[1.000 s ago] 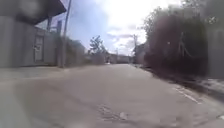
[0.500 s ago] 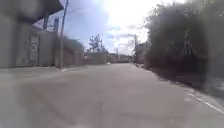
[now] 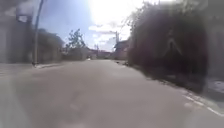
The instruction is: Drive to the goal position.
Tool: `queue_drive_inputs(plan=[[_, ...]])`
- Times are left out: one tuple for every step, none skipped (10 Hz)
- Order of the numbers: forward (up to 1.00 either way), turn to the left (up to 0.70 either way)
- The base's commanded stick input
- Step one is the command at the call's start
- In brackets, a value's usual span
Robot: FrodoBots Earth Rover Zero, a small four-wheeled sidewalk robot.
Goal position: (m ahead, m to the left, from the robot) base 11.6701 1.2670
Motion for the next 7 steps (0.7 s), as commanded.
queue_drive_inputs(plan=[[1.0, 0.0], [1.0, 0.0], [1.0, 0.0], [1.0, 0.0], [1.0, 0.0], [1.0, 0.0], [1.0, 0.0]])
